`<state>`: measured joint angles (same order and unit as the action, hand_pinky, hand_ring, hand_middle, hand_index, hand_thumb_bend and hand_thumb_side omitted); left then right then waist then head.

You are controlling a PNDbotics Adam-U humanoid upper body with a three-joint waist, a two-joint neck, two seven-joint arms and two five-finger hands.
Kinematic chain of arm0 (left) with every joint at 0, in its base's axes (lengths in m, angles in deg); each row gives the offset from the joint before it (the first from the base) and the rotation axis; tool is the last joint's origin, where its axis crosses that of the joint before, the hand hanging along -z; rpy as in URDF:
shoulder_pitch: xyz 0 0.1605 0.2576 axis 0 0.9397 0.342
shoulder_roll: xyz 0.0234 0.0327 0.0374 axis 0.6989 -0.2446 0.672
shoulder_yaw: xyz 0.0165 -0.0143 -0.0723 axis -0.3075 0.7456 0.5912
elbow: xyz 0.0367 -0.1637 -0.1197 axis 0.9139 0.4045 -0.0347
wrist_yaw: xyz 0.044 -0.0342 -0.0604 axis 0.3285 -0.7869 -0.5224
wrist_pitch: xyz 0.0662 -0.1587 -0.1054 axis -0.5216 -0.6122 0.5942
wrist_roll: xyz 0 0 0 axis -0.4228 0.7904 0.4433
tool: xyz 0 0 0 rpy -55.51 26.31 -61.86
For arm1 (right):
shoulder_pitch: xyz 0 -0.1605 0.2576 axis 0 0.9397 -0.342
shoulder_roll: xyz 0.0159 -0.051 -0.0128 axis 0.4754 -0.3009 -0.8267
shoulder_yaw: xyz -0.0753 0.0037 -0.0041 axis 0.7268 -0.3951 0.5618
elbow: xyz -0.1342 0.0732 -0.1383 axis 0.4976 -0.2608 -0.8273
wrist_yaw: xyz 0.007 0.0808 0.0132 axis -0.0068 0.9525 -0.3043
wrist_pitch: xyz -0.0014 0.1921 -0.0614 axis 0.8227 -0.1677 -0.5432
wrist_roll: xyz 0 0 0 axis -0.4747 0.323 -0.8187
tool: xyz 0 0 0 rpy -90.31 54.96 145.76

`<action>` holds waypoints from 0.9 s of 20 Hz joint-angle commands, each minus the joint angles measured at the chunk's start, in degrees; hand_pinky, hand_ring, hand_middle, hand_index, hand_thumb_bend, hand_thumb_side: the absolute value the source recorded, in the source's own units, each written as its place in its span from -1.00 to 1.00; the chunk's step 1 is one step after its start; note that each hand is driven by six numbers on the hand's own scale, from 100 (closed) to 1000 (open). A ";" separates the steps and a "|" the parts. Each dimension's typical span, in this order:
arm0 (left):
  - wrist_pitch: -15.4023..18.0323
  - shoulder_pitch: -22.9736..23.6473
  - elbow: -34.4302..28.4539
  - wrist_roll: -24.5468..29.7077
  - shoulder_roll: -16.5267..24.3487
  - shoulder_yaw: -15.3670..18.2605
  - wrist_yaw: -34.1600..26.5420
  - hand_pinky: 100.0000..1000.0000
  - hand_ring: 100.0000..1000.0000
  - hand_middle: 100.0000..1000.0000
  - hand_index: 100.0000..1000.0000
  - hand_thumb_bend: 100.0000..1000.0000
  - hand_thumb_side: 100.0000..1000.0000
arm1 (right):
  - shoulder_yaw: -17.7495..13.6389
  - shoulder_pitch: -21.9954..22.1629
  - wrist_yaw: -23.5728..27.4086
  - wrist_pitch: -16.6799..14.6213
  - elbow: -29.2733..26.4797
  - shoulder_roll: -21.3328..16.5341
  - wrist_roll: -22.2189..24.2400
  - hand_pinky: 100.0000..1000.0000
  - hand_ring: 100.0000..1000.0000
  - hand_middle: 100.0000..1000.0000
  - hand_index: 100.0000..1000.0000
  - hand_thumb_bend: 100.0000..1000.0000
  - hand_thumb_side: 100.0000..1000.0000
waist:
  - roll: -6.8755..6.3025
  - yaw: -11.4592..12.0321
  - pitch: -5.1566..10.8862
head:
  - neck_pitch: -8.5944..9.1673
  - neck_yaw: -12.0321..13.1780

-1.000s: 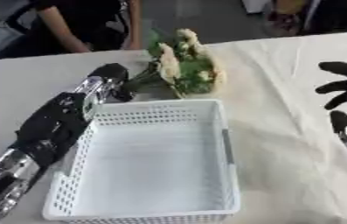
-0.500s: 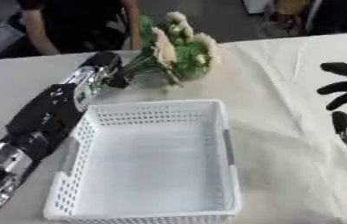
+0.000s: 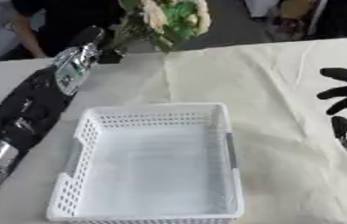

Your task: Pick up objects on the table and place them in the box.

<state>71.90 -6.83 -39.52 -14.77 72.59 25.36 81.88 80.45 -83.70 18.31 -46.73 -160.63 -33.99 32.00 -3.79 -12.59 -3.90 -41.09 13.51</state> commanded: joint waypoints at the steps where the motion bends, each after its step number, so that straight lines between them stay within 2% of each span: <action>1: 0.69 -1.52 -4.14 0.00 2.99 -0.58 -4.85 -1.00 -1.00 -1.00 -0.96 -1.00 -0.27 | -0.62 -0.28 -0.18 -0.54 -0.81 -1.42 0.41 0.26 0.60 0.95 1.00 -1.00 -0.57 | 0.22 0.17 1.10 | 0.71 -0.43; 7: 1.55 0.89 -12.57 2.27 6.18 -3.41 -16.07 -1.00 -1.00 -1.00 -0.96 -1.00 -0.25 | -0.72 -0.25 -0.30 -0.44 -0.72 -1.53 0.41 0.26 0.60 0.95 1.00 -1.00 -0.57 | -0.01 0.26 1.27 | 0.93 -0.78; 13: 2.59 7.42 -25.52 5.12 12.86 -6.55 -38.60 -1.00 -1.00 -1.00 -0.96 -1.00 -0.25 | -0.91 -0.38 -0.46 -0.32 -0.69 -1.75 0.32 0.26 0.60 0.95 1.00 -1.00 -0.57 | -0.27 0.11 1.20 | 1.34 -1.23; 18: 2.20 16.55 -42.64 6.36 20.42 -9.53 -55.04 -1.00 -1.00 -1.00 -0.96 -1.00 -0.28 | -1.35 -0.19 -0.82 -0.29 -0.74 -2.21 -0.11 0.26 0.60 0.95 1.00 -1.00 -0.59 | -0.31 0.21 0.97 | 1.94 -2.18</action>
<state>74.12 10.29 -77.54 -8.77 89.20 16.04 30.56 79.70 -83.61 17.69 -46.63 -160.61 -34.74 31.81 -4.20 -12.48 -3.56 -40.02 12.03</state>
